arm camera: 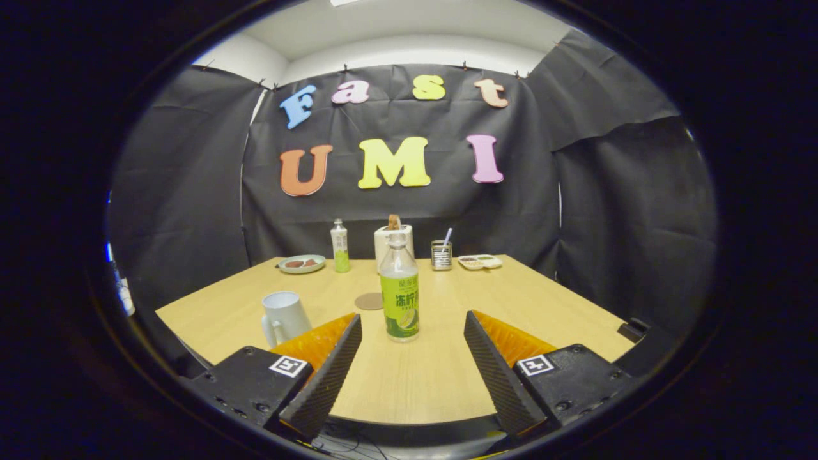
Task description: Take the bottle from table, then pour the juice into the cup, finally place the bottle on the coaster
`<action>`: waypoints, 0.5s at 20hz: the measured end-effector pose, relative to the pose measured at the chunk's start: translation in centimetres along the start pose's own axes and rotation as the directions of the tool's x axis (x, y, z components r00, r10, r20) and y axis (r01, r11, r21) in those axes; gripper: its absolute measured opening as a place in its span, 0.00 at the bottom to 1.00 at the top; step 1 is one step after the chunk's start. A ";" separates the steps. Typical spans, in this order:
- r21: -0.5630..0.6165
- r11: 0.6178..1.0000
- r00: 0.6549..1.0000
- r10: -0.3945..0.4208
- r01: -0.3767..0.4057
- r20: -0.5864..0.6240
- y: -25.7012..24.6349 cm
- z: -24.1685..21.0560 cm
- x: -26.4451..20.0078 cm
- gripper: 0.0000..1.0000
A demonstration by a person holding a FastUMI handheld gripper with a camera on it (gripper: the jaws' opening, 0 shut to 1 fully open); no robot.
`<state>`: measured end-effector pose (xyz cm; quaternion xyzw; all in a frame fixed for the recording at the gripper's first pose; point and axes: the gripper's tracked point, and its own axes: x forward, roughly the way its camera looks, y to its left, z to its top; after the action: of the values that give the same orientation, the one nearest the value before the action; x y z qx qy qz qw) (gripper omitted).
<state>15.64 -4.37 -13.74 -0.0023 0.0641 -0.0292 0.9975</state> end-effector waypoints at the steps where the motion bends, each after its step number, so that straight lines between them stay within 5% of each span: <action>1: 0.009 1.000 1.000 0.007 -0.008 0.013 -0.1 0.0 0.6 1.00; 10: -0.024 1.000 1.000 0.015 -0.014 0.019 0.7 1.3 6.4 1.00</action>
<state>22.15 -4.08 -13.24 -0.0141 0.0550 -0.0212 0.9982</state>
